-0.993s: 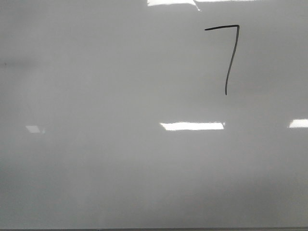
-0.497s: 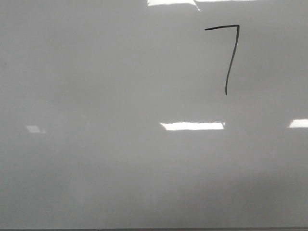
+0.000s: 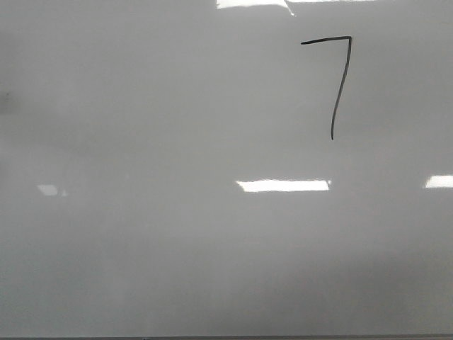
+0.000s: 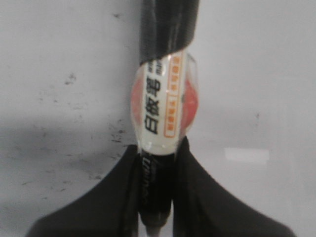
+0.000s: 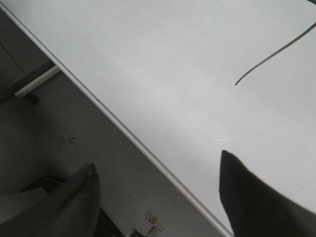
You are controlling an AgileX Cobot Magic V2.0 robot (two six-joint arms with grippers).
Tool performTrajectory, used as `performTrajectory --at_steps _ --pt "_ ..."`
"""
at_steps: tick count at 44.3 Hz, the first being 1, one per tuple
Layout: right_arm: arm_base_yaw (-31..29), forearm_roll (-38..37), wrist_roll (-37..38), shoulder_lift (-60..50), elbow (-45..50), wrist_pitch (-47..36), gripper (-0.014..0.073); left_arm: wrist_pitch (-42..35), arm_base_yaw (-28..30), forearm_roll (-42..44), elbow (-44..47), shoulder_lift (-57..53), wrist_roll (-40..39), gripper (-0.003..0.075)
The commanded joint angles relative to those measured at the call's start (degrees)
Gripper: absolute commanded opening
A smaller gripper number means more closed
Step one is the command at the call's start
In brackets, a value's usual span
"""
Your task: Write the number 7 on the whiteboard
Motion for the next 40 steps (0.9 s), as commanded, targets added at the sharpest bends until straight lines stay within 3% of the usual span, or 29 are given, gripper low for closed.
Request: performTrajectory --at_steps 1,8,15,19,31,40 --pt "-0.46 1.27 -0.09 -0.41 -1.77 -2.87 0.0529 -5.73 0.18 -0.39 -1.46 0.34 -0.59 0.0001" --pt "-0.46 1.27 -0.09 -0.41 -1.77 -2.87 0.0529 -6.55 0.18 -0.39 -1.46 1.76 -0.59 0.0055" --pt "-0.46 1.27 -0.04 -0.41 -1.77 -2.87 0.0530 -6.69 0.18 -0.39 -1.46 2.05 -0.59 0.0263" --pt "-0.46 1.27 -0.04 -0.41 -1.77 -2.87 0.0530 -6.69 0.18 -0.39 -1.46 2.14 -0.59 0.0336" --pt "-0.46 1.27 -0.04 -0.41 -1.77 -2.87 0.0530 -6.45 0.18 -0.22 -1.46 1.98 -0.59 0.0362" --pt "-0.46 1.27 0.03 -0.41 -1.77 -3.10 0.0530 -4.77 0.18 0.28 -1.46 -2.20 -0.49 0.0484"
